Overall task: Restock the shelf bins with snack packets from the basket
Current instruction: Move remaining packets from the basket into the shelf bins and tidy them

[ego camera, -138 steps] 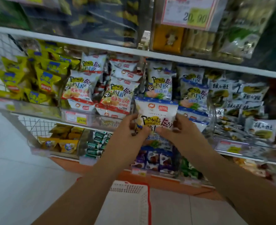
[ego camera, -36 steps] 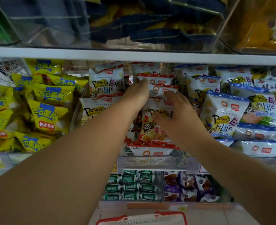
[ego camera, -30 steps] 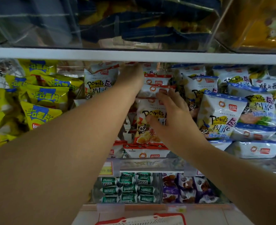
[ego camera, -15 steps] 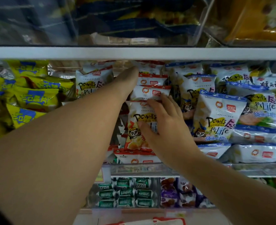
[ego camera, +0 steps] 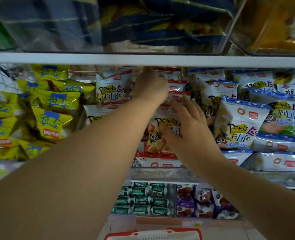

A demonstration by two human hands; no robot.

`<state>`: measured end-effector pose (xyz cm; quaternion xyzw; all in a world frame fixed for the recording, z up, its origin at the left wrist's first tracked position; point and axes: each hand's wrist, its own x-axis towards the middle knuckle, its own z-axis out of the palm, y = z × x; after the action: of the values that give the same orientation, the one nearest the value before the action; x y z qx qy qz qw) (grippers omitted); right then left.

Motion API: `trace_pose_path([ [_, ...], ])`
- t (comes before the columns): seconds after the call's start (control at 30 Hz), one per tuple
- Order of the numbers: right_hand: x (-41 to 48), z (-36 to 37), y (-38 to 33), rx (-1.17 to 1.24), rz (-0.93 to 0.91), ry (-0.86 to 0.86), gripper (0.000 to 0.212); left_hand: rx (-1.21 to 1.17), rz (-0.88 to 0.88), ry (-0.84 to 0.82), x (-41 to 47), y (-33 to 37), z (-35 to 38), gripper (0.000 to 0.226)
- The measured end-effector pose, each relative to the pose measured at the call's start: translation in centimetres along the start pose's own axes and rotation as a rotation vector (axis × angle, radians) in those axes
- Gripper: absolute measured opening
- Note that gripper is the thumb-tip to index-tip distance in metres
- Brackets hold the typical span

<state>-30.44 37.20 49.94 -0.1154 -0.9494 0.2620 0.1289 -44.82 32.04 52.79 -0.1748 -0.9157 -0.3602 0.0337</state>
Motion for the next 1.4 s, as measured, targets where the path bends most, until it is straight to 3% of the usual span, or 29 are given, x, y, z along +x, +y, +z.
trace_pose_path([
  [0.17,-0.6,-1.3,-2.5,0.211,-0.039,0.112,0.044,-0.142,0.174,0.151,-6.9,-2.3,-5.0,0.031],
  [0.27,-0.6,-0.5,-5.4,0.45,0.034,0.018,0.044,-0.073,0.163,0.275,-9.1,-6.9,-7.8,0.032],
  [0.4,-0.4,4.0,-8.2,0.556,0.17,-0.208,0.057,-0.055,0.015,0.179,-11.3,-10.9,-8.8,0.047],
  [0.53,0.2,6.9,-9.6,0.627,0.279,-0.227,0.061,-0.015,-0.037,0.045,-13.2,-11.8,-8.2,0.053],
  [0.73,-0.8,8.4,-10.0,0.572,0.16,-0.235,0.071,-0.031,0.035,0.031,-15.2,-13.3,-7.4,0.056],
  [0.9,-2.1,7.5,-8.8,0.456,0.055,-0.192,0.062,0.084,0.138,-0.019,-16.9,-15.2,-6.5,0.063],
  [1.07,-0.6,6.8,-8.2,0.704,0.167,-0.053,0.045,-0.135,0.151,0.13,-16.5,-15.5,-7.5,0.038],
  [1.17,0.3,5.9,-8.4,0.774,0.204,-0.061,0.079,-0.278,0.167,0.198,-15.8,-14.4,-8.5,0.024],
  [1.27,0.6,4.8,-8.4,0.762,0.244,-0.192,0.106,-0.479,0.088,0.183,-15.3,-13.2,-9.3,0.015],
  [1.33,0.6,4.2,-8.5,0.863,0.241,-0.297,0.092,-0.601,0.007,0.202,-14.8,-12.3,-9.9,0.015],
  [1.4,0.7,4.0,-8.9,1.006,0.212,-0.355,0.065,-0.622,-0.032,0.235,-14.3,-11.4,-10.6,0.019],
])
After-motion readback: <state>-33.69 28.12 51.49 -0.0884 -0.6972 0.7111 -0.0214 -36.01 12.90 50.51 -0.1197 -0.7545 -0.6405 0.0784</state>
